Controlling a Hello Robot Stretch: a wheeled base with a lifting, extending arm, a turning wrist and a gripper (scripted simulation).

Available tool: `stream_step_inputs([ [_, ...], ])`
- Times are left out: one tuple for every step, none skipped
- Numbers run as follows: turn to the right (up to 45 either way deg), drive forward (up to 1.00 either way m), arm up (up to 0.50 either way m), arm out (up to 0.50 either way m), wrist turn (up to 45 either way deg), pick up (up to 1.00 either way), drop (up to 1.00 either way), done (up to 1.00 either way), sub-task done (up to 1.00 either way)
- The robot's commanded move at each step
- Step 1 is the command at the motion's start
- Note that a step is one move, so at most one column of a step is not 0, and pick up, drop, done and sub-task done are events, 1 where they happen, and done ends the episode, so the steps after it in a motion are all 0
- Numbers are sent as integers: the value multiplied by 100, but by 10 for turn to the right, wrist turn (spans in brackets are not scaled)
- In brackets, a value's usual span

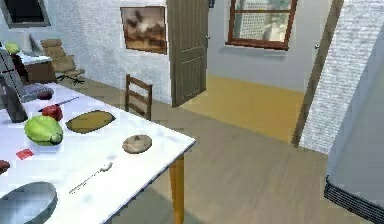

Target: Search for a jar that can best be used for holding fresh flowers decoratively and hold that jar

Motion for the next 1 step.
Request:
stream_step_inputs([
  [30,0,0,0,0,0,0,0,0],
])
